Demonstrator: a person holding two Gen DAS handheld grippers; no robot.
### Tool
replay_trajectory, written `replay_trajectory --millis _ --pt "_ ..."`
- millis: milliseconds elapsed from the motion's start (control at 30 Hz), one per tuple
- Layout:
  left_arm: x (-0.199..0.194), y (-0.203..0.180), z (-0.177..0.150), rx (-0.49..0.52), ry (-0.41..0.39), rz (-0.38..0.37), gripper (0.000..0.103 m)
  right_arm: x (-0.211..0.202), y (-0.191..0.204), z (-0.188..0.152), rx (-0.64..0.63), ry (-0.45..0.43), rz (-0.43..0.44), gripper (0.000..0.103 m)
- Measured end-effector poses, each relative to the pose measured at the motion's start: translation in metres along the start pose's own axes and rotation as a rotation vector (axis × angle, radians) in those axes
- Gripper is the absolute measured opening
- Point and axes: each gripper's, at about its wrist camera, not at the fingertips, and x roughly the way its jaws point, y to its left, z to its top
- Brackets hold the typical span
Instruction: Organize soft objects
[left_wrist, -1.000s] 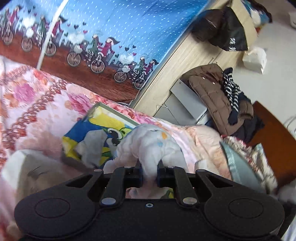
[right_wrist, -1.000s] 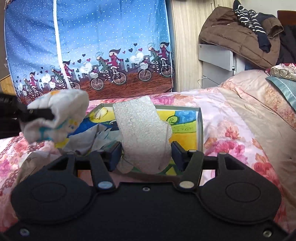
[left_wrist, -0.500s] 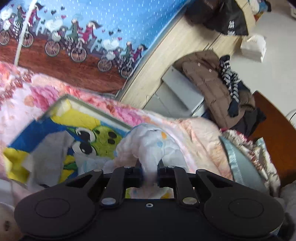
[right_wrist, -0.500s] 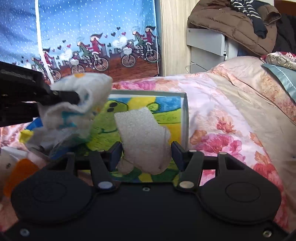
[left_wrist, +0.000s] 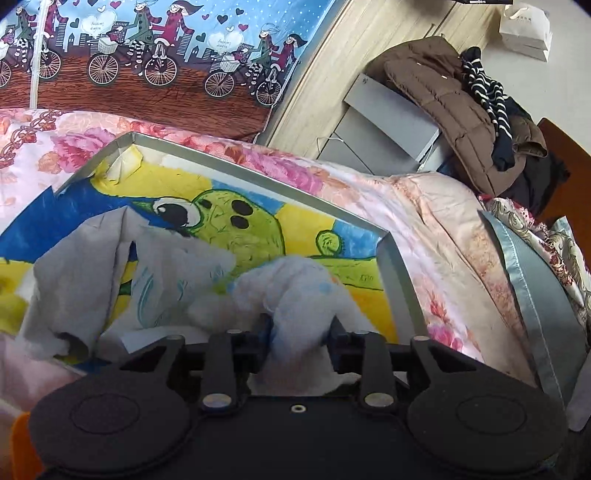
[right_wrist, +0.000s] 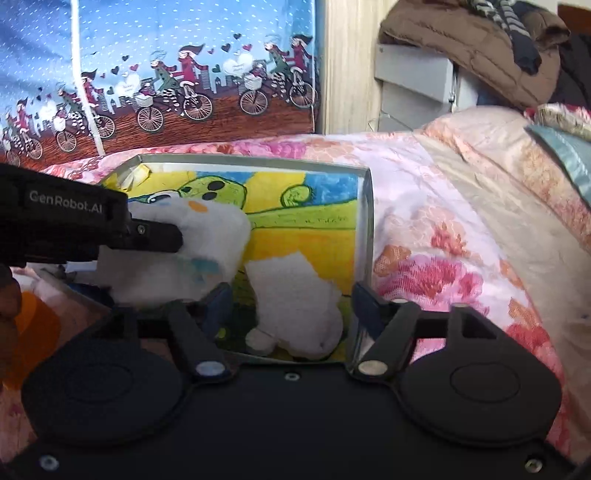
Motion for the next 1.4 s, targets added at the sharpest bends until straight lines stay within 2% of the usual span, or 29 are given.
replay_trajectory --millis 33,100,200,267,433,500,600,800,1000,1200,1400 --pt "-0.004 0.001 0.000 0.000 -0.001 0.006 0.048 -0.004 0.003 0.001 -0.015 -0.008 -0.005 0.083" --pt "-0.013 0.001 0.002 0.000 -0.010 0.015 0.056 -0.014 0.010 0.003 -0.053 -0.034 -0.022 0.090" --pt "-0.031 -0.001 0.005 0.008 -0.032 0.020 0.061 -0.028 0.012 0.007 -0.067 -0.059 -0.031 0.096" --pt "-0.050 -0.003 0.006 0.026 -0.074 0.027 0.065 -0.039 0.011 0.010 -0.045 -0.079 -0.025 0.102" --pt "-0.112 -0.013 0.005 0.081 -0.240 0.063 0.084 -0.082 0.004 0.021 0.031 -0.146 0.000 0.102" --pt "-0.138 -0.017 0.002 0.114 -0.292 0.080 0.086 -0.100 0.006 0.027 0.045 -0.176 0.018 0.103" --pt "-0.178 -0.023 -0.009 0.144 -0.363 0.114 0.095 -0.131 0.010 0.031 0.067 -0.234 0.042 0.103" --pt "-0.247 -0.026 -0.040 0.169 -0.430 0.156 0.102 -0.180 0.027 0.010 0.107 -0.281 0.071 0.103" --pt "-0.305 -0.025 -0.092 0.216 -0.508 0.266 0.102 -0.207 0.058 -0.015 0.001 -0.297 0.026 0.103" --pt "-0.342 -0.008 -0.125 0.191 -0.508 0.316 0.102 -0.234 0.075 -0.035 -0.006 -0.310 0.053 0.103" --pt "-0.353 0.011 -0.150 0.151 -0.489 0.360 0.102 -0.262 0.090 -0.058 0.005 -0.290 0.000 0.103"
